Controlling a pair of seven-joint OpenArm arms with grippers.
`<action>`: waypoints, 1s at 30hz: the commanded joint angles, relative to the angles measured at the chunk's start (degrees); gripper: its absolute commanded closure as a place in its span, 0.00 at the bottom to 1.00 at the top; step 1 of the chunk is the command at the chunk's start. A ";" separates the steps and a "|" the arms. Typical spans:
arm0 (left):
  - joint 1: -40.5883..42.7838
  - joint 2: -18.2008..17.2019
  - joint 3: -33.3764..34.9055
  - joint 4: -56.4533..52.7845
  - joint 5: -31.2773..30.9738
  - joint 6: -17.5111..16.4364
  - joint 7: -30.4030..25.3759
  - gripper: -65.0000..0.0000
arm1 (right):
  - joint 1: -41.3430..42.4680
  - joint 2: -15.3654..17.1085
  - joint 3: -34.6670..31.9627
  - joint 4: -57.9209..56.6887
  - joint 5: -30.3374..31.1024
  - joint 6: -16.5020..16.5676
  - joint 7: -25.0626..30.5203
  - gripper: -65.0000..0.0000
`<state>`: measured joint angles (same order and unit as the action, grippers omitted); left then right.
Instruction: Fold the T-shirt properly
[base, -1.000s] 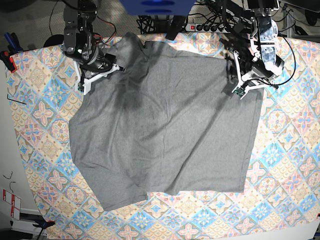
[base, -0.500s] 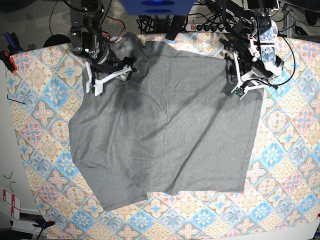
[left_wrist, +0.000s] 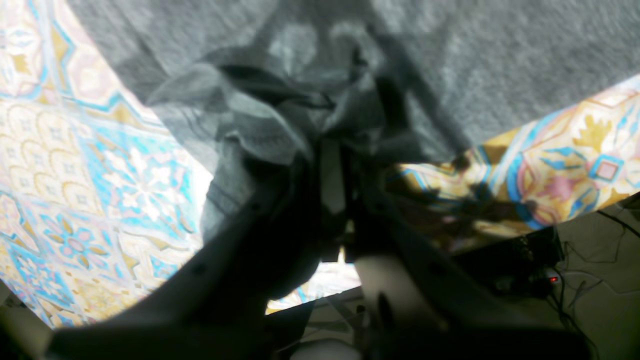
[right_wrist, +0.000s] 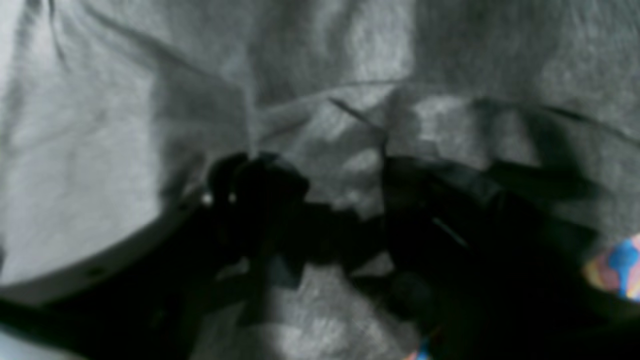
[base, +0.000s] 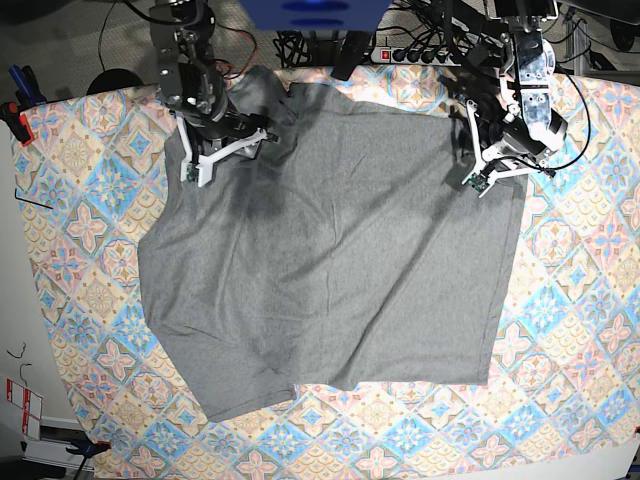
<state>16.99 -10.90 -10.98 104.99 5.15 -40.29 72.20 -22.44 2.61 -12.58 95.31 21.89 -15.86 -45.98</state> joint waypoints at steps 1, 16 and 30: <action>-0.33 -0.40 -0.14 0.99 0.08 0.29 -0.16 0.96 | -0.73 -0.11 -1.18 -1.46 4.00 1.13 -4.79 0.60; -0.33 -0.40 -0.40 0.99 0.08 0.29 -0.07 0.96 | -1.26 -0.19 5.50 6.36 3.82 0.78 -4.71 0.98; -0.60 -0.40 -0.14 0.99 0.08 0.29 -0.07 0.96 | 0.94 -0.11 15.96 11.55 4.00 0.78 -11.03 0.98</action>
<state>16.78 -10.83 -11.05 104.99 5.17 -40.29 72.23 -21.30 2.15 3.16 105.82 25.78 -15.11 -57.41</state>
